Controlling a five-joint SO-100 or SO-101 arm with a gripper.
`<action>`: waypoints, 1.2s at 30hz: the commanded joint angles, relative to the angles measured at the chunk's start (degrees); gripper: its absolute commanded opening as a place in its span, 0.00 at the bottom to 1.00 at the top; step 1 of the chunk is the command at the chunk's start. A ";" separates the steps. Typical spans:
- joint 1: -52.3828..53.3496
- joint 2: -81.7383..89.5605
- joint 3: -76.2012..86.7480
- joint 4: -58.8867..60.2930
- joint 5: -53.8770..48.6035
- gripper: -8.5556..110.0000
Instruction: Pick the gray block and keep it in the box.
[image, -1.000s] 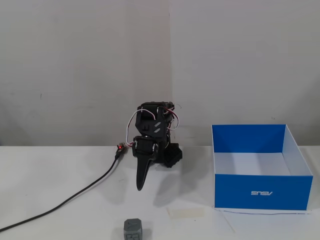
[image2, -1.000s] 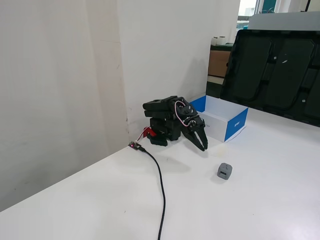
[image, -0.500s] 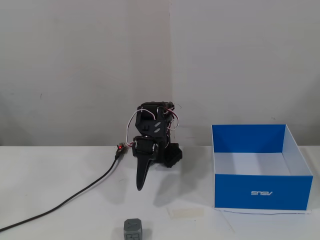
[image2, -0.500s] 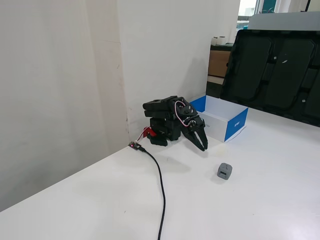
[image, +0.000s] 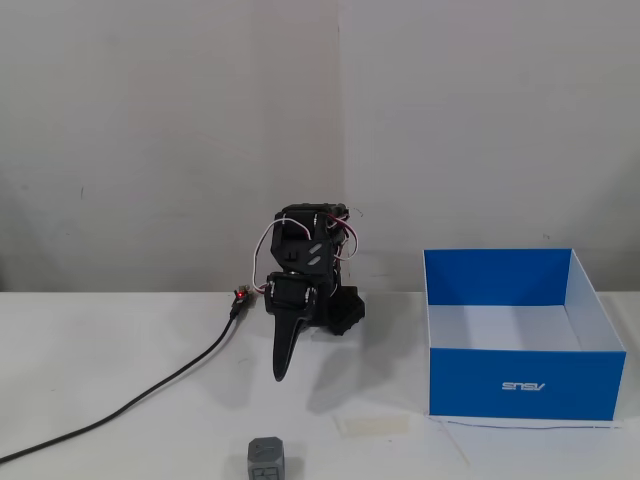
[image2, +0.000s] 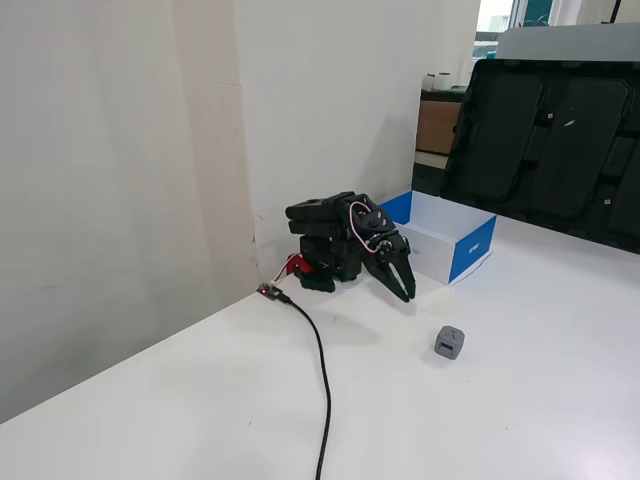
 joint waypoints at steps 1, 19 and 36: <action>-0.09 6.77 0.44 0.26 0.35 0.07; -2.55 6.77 0.26 0.26 -0.35 0.07; 1.32 -17.31 -13.97 -4.48 1.41 0.07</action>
